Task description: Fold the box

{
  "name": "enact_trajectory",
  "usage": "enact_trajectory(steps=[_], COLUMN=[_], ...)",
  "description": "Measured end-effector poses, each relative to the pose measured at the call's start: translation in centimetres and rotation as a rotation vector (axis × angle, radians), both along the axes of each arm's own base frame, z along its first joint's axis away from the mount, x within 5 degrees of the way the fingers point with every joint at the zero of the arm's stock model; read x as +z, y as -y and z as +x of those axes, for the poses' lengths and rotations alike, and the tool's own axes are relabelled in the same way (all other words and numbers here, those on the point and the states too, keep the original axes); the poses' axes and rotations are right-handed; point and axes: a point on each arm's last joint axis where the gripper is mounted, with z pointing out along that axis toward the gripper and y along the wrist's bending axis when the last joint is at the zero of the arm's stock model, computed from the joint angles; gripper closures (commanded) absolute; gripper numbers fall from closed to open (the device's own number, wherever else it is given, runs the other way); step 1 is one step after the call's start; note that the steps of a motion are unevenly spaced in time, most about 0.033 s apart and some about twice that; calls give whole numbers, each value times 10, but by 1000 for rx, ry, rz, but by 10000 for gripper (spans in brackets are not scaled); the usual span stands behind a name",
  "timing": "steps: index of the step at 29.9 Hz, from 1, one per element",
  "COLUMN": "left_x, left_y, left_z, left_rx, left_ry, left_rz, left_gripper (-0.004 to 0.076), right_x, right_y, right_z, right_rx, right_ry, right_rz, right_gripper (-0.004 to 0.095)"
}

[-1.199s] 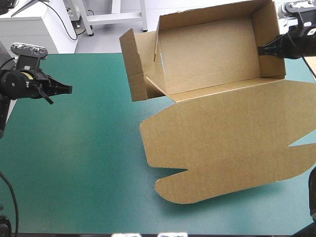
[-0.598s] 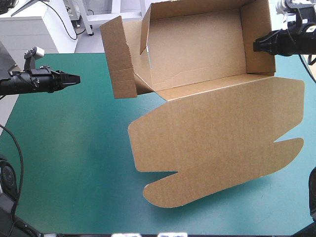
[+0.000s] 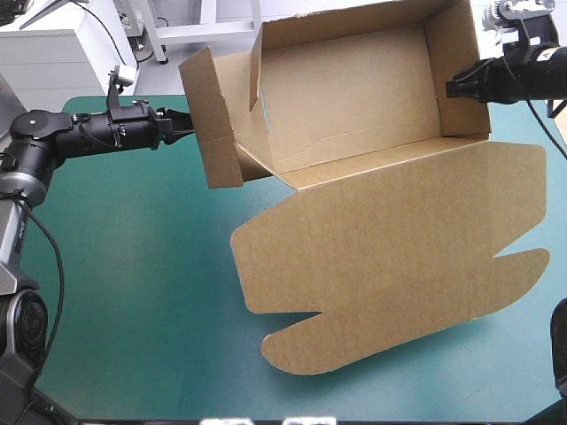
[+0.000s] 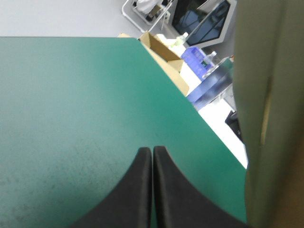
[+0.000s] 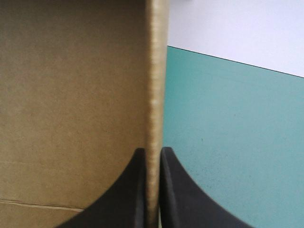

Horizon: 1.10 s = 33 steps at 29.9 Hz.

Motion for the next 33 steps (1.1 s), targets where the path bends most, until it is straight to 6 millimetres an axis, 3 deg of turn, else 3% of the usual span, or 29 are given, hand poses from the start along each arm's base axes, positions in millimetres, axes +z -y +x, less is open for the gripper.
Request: enact_trajectory(steps=[5,14,18,23,27,33], left_x=[7,16,23,29,35,42], left_y=[1,5,14,21,21,28], left_z=[-2,-10,-18,-27,-31,-37], left_rx=[7,-2,-27,-49,-51,-72], left_ry=[15,43,64,88,102,125], left_rz=[-29,-25,-7,20,14,8], left_gripper=[732,717,630,373,224,166], right_x=[-3,-14,-12,-9,-9,-8], right_y=[-2,-26,-36,-45,-51,-68], right_z=[1,6,9,12,12,10], right_rx=[-3,-7,-33,-63,-66,-46], right_ry=[-14,-59,-29,8,11,27], right_rz=[-6,-43,-44,-35,-37,-46], right_gripper=[927,925,925,925,925,921])
